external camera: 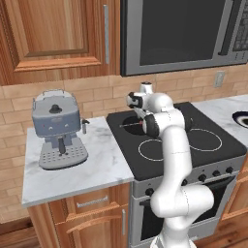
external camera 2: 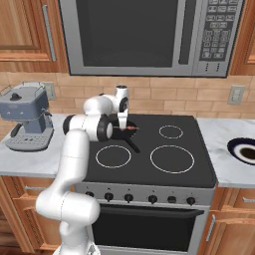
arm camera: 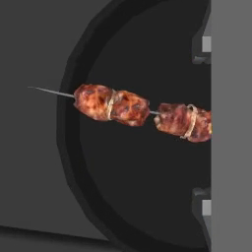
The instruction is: Place the cold items (tomato and mushroom) from the fridge in one tupperware on the dining counter. Place the warm items (kebab skewer and hot dog) in the stove area in another tupperware.
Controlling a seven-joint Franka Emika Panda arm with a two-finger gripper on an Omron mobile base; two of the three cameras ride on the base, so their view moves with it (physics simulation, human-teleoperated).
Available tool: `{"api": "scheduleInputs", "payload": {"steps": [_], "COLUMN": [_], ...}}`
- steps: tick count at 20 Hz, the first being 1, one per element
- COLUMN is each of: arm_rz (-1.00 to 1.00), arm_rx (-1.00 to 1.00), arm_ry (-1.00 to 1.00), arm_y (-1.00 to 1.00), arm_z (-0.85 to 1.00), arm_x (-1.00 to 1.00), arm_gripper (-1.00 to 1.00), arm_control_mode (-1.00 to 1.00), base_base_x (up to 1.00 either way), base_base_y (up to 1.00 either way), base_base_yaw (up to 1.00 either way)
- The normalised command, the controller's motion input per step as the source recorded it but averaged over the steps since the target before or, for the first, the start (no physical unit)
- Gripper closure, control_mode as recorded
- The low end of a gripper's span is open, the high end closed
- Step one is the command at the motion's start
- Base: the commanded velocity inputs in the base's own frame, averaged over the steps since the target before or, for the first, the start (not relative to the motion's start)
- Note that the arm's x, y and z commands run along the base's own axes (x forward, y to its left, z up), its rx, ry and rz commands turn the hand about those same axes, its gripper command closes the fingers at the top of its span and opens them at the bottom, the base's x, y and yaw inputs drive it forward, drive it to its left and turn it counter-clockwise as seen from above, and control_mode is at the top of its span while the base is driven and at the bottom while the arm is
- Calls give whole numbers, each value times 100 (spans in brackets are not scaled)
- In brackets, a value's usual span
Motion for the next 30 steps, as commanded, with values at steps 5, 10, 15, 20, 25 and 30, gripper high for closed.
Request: {"api": "scheduleInputs", "payload": {"steps": [5,10,15,20,25,30], "arm_rz": [0,0,0,0,0,0], "arm_rx": [0,0,1,3,3,1], "arm_ry": [0,0,0,0,0,0], "arm_y": [0,0,0,0,0,0], "arm_z": [-19,-3,-8,-14,-13,-6], "arm_x": [4,14,0,0,0,0], "arm_gripper": [-100,-100,-100,-100,100,100], "arm_control_mode": [-100,-100,-100,-100,-100,-100], "base_base_x": [0,0,0,0,0,0], "base_base_y": [0,0,0,0,0,0], "base_base_yaw": [0,0,0,0,0,0]}}
